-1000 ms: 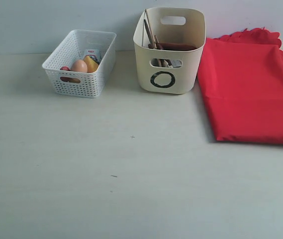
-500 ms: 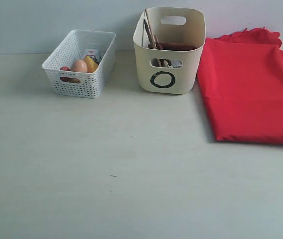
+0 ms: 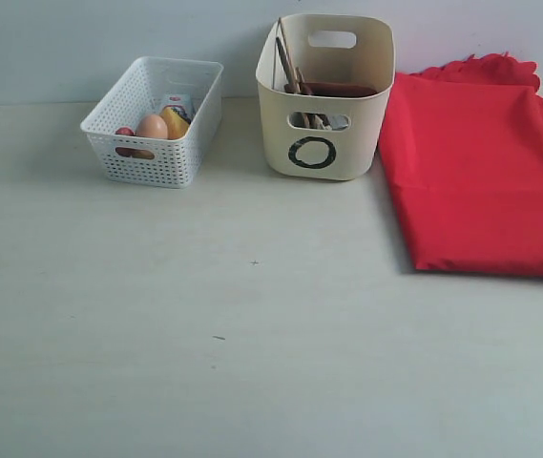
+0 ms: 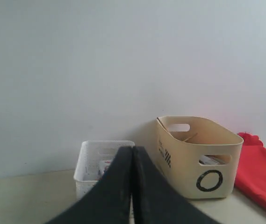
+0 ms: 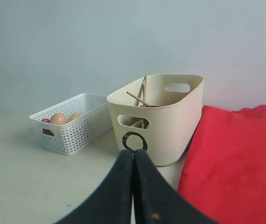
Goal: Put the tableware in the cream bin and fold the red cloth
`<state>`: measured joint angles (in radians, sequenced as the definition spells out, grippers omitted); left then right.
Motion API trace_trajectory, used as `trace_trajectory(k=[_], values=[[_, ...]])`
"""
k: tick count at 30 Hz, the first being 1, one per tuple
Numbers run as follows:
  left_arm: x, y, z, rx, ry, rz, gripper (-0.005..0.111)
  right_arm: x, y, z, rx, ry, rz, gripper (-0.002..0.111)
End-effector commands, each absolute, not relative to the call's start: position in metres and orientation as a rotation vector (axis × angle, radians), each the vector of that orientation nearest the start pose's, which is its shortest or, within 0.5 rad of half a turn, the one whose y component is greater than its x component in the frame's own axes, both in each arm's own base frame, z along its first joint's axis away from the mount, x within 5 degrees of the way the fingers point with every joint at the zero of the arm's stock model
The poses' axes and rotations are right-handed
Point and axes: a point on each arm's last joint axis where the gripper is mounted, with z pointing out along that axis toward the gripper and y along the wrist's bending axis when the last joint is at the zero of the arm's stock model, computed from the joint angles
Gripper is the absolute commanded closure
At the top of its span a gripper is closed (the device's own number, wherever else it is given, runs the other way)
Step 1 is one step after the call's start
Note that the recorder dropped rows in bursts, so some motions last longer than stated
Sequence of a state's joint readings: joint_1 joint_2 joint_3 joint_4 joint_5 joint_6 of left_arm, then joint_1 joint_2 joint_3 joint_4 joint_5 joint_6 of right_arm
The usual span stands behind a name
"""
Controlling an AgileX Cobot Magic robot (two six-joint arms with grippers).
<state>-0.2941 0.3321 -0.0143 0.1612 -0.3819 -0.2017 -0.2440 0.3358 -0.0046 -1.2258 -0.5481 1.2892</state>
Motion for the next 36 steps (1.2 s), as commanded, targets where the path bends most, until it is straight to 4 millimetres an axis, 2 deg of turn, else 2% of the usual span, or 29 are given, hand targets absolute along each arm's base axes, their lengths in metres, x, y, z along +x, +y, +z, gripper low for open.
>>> trace_trajectory(k=[1,4,7,29,32,36], values=[[0.064,-0.017,0.223,0.109,1.416,-0.298,0.105,0.082,0.025,0.209,-0.105,1.607,0.312,0.108],[0.058,-0.008,0.217,0.028,1.450,-0.188,0.105,0.082,0.025,0.209,-0.106,1.607,0.311,0.108],[0.056,-0.001,0.202,-0.045,1.607,-0.084,0.105,0.082,0.025,0.209,-0.106,1.607,0.311,0.108],[0.056,-0.001,0.200,-0.021,1.627,-0.057,0.105,0.083,0.024,0.208,-0.095,1.621,0.305,0.108],[0.056,-0.001,0.200,-0.021,1.627,-0.057,0.105,0.085,0.015,0.205,-0.003,1.659,0.230,0.108],[0.056,-0.001,0.200,-0.020,1.627,-0.055,0.105,0.085,-0.002,0.201,0.310,1.668,0.219,0.108]])
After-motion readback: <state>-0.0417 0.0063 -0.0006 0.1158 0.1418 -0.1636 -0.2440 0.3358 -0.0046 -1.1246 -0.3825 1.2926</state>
